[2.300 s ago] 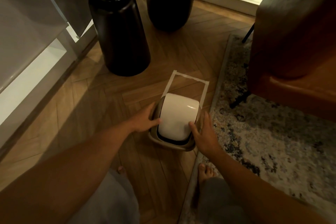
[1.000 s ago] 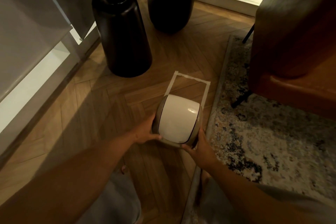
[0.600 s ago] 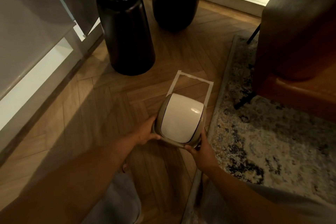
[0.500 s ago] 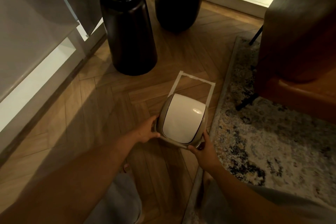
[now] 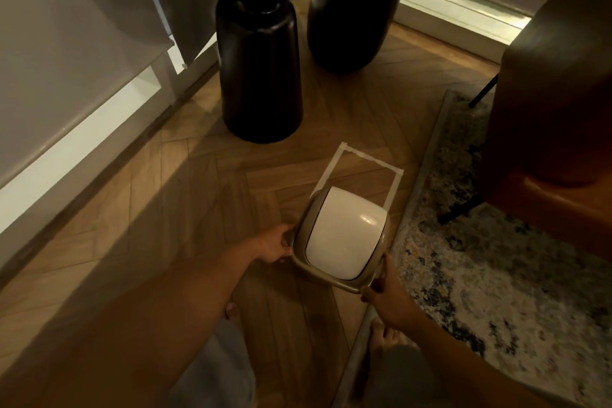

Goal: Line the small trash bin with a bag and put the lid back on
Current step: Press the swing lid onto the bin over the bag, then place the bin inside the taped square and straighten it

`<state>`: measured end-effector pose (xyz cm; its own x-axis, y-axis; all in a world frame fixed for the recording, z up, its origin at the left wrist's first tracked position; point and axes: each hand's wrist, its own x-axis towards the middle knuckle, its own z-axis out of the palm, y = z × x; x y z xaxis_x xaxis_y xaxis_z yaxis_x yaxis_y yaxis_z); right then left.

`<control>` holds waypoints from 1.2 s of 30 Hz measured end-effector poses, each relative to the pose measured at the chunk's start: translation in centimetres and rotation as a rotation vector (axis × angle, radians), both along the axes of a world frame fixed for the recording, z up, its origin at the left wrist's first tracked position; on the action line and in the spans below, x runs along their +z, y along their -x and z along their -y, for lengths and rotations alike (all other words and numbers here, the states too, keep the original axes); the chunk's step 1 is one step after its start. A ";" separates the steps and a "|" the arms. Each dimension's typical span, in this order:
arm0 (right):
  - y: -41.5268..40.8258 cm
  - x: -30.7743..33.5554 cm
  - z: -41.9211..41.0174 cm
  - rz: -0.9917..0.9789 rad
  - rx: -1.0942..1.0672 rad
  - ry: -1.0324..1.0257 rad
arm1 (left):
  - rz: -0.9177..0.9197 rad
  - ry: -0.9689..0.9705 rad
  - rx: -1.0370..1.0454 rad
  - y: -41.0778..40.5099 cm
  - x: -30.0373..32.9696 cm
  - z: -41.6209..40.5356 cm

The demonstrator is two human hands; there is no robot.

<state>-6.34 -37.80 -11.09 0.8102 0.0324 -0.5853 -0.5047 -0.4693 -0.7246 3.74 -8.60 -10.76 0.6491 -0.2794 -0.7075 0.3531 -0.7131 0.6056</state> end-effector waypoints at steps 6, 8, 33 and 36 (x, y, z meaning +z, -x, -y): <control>-5.0 1.0 2.6 0.010 -0.298 -0.057 | 0.068 -0.032 0.072 -3.6 1.2 0.4; -7.4 1.8 3.0 0.053 -0.356 -0.081 | 0.130 0.077 0.220 -5.4 1.9 1.0; -6.3 1.3 0.9 0.240 -0.186 -0.167 | 0.178 0.408 0.215 -4.5 0.0 2.5; -3.7 -0.1 -0.4 0.295 -0.151 -0.159 | 0.238 0.345 0.080 -2.6 -1.6 1.6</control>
